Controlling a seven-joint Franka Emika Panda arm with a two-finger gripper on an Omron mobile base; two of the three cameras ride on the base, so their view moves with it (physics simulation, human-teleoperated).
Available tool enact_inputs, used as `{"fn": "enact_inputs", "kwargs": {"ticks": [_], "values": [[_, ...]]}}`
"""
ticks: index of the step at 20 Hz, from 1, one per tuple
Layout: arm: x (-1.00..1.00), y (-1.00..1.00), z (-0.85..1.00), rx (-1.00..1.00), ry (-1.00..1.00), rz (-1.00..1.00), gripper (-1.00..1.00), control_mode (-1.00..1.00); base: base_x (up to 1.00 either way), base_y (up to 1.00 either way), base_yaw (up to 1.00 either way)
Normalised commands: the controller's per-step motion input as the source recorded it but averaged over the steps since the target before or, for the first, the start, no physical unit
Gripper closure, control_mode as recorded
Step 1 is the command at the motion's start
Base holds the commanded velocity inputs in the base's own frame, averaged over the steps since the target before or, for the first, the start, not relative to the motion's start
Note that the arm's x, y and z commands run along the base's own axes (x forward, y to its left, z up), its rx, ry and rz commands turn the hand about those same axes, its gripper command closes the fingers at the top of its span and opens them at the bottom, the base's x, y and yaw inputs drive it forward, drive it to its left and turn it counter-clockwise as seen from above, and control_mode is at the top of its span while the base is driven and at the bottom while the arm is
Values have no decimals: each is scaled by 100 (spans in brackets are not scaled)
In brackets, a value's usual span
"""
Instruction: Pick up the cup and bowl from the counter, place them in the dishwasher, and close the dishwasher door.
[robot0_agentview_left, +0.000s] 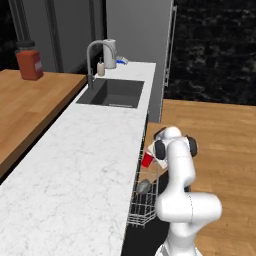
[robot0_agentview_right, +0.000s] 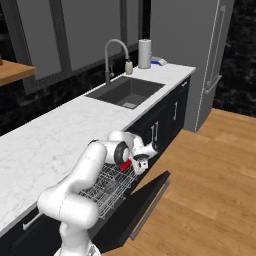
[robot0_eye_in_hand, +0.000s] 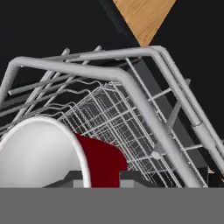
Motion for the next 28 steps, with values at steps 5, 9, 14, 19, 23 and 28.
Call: {"fn": "enact_inputs", "kwargs": {"ticks": [5, 9, 14, 19, 23, 28], "values": [[-12, -9, -12, 0, -2, 0, -100, -100, 0, 0, 0], [-52, -13, 4, 1, -5, -1, -100, -100, 0, 0, 0], [-99, -71, 44, 7, 0, -9, -100, -100, 0, 0, 0], [-100, -72, 37, 4, -9, -10, -100, -100, 0, 0, 0], [-100, -47, -16, 0, -41, -2, -100, -100, 0, 0, 0], [-100, -41, -1, 0, -47, -1, -100, -100, 0, 0, 0]]}}
